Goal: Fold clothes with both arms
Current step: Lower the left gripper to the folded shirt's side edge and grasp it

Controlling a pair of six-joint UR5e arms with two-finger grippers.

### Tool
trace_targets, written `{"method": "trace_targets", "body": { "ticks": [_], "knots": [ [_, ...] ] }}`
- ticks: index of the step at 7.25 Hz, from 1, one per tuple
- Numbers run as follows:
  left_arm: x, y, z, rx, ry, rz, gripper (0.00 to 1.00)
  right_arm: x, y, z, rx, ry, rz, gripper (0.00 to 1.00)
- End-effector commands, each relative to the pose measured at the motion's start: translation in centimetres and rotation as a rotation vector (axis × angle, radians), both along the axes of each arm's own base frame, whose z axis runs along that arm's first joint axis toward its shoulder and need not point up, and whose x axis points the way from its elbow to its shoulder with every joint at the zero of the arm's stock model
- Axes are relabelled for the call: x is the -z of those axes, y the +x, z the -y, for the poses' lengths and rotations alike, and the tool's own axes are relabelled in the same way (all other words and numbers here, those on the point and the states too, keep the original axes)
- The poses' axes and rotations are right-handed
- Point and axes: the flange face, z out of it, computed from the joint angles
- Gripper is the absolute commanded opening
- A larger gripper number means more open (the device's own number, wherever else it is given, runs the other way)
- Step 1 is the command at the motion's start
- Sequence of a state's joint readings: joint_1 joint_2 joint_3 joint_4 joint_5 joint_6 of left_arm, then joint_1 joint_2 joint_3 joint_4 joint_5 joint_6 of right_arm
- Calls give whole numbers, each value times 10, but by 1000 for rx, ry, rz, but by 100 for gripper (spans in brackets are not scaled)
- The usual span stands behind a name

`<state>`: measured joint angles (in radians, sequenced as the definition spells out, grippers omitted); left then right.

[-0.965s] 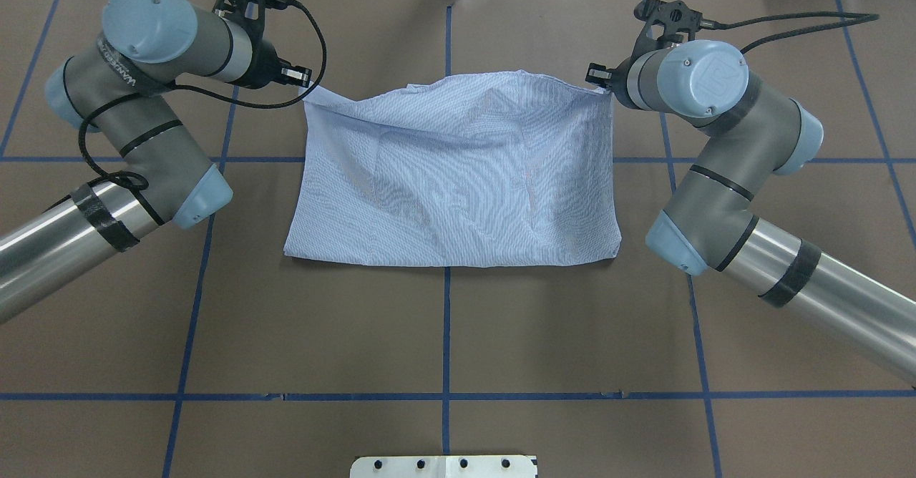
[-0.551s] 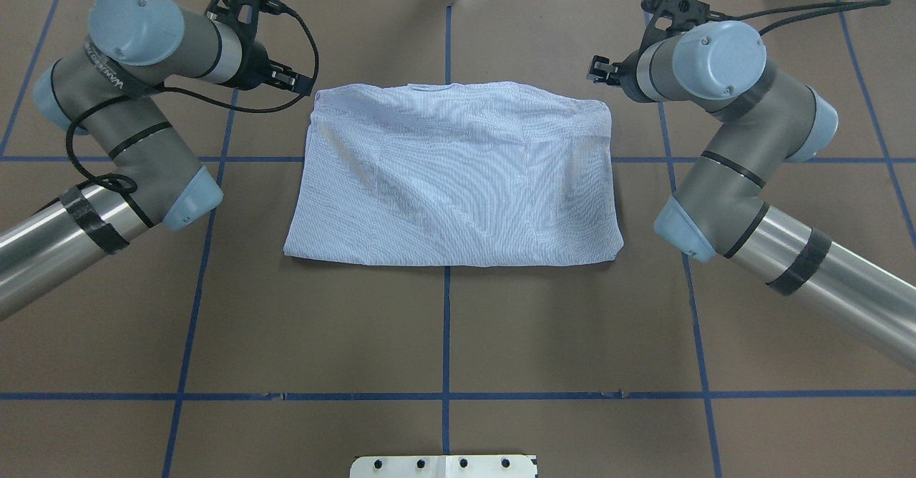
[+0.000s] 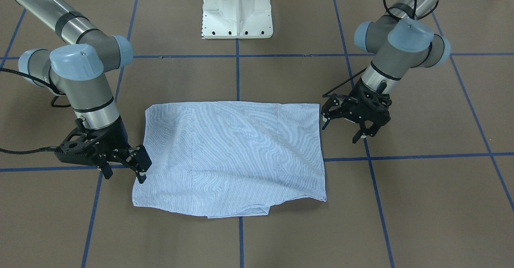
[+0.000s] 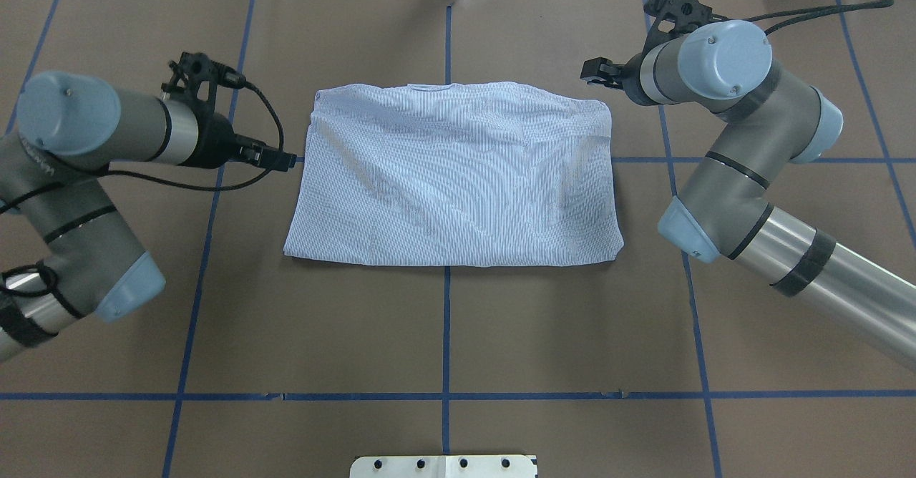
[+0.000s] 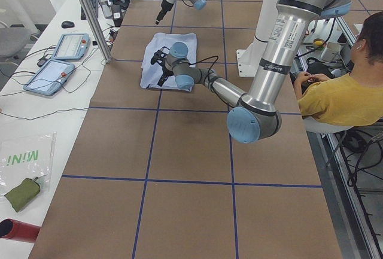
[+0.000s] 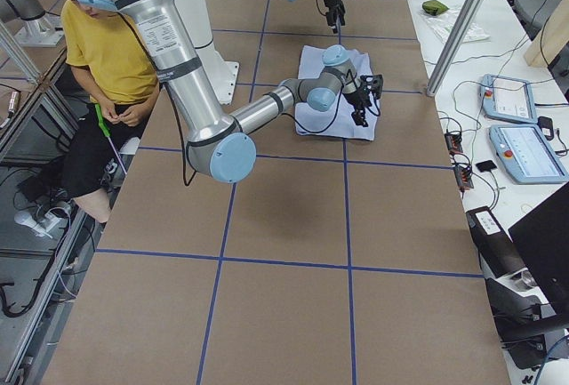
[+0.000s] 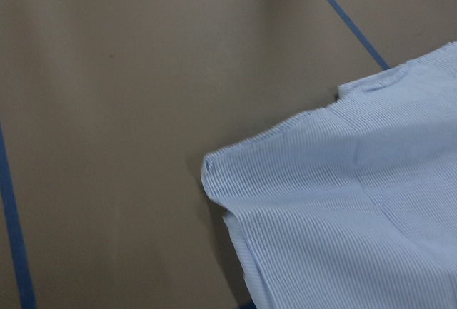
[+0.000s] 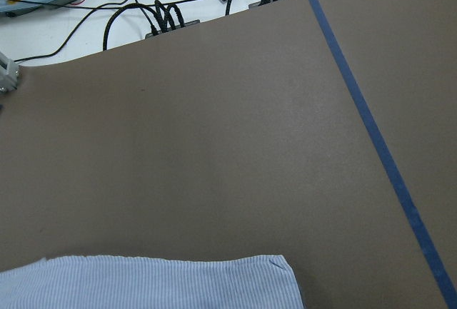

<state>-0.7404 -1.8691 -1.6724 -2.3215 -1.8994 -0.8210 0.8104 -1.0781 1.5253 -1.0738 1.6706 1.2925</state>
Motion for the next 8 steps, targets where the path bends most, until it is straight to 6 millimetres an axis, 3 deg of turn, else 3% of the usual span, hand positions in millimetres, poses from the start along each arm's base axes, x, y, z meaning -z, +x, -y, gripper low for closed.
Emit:
{"method": "trace_targets", "body": {
  "ticks": [1, 3, 5, 7, 8],
  "knots": [
    [-27, 33, -66, 20, -65, -56, 100, 0, -2, -2, 2, -1, 2, 100],
    [-30, 61, -91, 27, -105, -62, 98, 0, -5, -3, -1, 3, -2, 100],
    [-32, 66, -91, 22, -107, -57, 78, 0, -5, -3, -3, 4, -4, 100],
    [-32, 73, -98, 7, -108, -55, 70, -1, -8, -5, 0, 2, -4, 100],
    [-32, 75, -100, 2, -108, -55, 58, -1, -8, -5, -1, 3, -5, 100]
  ]
}}
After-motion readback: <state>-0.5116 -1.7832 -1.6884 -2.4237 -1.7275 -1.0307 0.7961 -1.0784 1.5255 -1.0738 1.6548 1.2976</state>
